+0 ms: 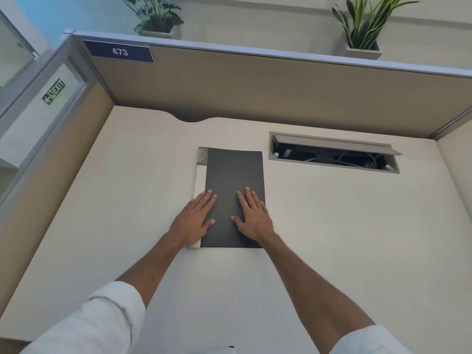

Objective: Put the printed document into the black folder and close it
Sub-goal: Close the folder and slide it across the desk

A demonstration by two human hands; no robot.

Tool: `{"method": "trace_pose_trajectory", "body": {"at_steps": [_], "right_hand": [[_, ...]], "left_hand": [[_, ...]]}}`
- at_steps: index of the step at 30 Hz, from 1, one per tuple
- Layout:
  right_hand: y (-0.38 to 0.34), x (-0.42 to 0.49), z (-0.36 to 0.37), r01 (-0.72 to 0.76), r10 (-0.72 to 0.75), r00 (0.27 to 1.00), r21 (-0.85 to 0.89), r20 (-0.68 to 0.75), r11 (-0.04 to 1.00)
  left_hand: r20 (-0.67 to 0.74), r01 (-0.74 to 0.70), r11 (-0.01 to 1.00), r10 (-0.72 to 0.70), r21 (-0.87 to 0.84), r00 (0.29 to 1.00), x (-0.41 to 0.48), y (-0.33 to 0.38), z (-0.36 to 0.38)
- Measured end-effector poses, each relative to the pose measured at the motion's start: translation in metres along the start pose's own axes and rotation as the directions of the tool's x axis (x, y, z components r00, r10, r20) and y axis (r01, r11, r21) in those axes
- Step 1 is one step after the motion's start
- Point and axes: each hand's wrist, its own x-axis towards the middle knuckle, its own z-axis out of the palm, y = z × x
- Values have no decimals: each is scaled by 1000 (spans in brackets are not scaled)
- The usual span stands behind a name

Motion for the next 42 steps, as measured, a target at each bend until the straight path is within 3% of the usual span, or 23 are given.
{"method": "trace_pose_trajectory", "body": {"at_steps": [23,42], "right_hand": [[13,128,-52,-72,71,997,40,27,997],[26,154,-64,-58,57,998,47,26,997]], "left_hand": [[38,-46,999,46,2,998,136,-41,-49],[53,-23,1000,23,-2,998,159,-35,-56]]}}
